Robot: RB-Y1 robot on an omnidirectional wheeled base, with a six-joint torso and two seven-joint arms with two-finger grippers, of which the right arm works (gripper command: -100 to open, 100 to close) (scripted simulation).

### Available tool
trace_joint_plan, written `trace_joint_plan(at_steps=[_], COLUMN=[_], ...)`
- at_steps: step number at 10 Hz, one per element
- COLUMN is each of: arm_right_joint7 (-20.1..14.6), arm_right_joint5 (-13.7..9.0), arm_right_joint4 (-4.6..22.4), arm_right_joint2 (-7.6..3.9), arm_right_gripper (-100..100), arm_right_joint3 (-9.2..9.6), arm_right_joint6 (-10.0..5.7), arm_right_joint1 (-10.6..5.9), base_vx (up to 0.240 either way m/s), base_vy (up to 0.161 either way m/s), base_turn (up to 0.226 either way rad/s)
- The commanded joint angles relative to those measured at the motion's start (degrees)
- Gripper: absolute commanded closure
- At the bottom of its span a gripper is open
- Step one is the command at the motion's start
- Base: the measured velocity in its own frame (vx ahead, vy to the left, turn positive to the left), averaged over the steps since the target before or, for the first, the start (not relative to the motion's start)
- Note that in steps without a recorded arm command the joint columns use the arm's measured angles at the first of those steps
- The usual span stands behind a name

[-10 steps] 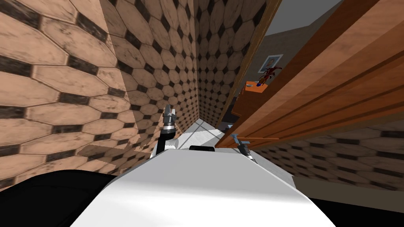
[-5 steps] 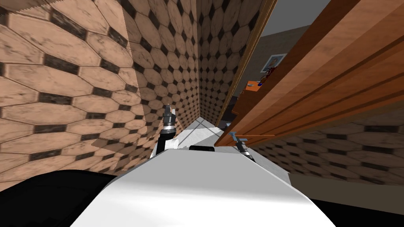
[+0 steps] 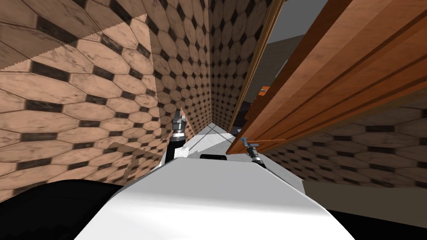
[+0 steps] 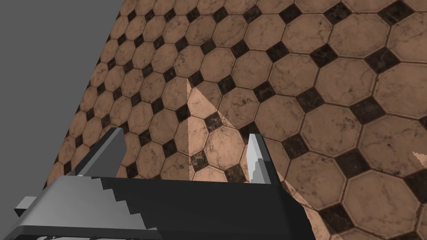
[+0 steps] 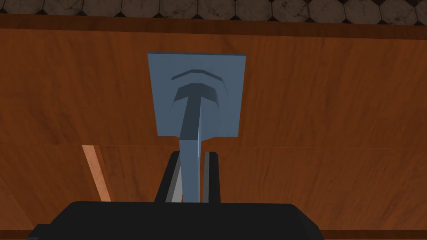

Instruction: Pull the door open

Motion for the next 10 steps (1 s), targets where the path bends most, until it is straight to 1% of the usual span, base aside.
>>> trace_joint_plan(at_steps=[1, 2, 4, 5, 6, 7, 8, 10], arm_right_joint7=[0.7, 1.4, 2.0, 2.7, 3.0, 3.7, 4.0, 5.2], arm_right_joint5=[-0.8, -1.7, -2.6, -3.5, -4.0, -4.9, -5.3, -6.9], arm_right_joint4=[-0.3, -0.8, -1.2, -1.6, -1.8, -2.2, -2.4, -3.2], arm_right_joint2=[0.69, 0.90, 1.10, 1.30, 1.40, 1.60, 1.69, 2.05], arm_right_gripper=[100, 100, 100, 100, 100, 100, 100, 100], arm_right_joint3=[1.74, 2.80, 3.86, 4.92, 5.43, 6.46, 6.95, 8.80], arm_right_joint6=[1.20, 2.28, 3.36, 4.43, 4.96, 6.01, 6.51, 8.40], arm_right_joint1=[-1.02, -1.66, -2.31, -2.95, -3.26, -3.88, -4.18, -5.30], base_vx=[-0.105, -0.165, -0.133, -0.147, -0.142, -0.147, -0.156, -0.170], base_vy=[-0.048, -0.050, -0.053, -0.072, -0.079, -0.062, -0.061, -0.098], base_turn=[0.042, 0.118, 0.055, 0.050, 0.081, 0.087, 0.063, 0.069])
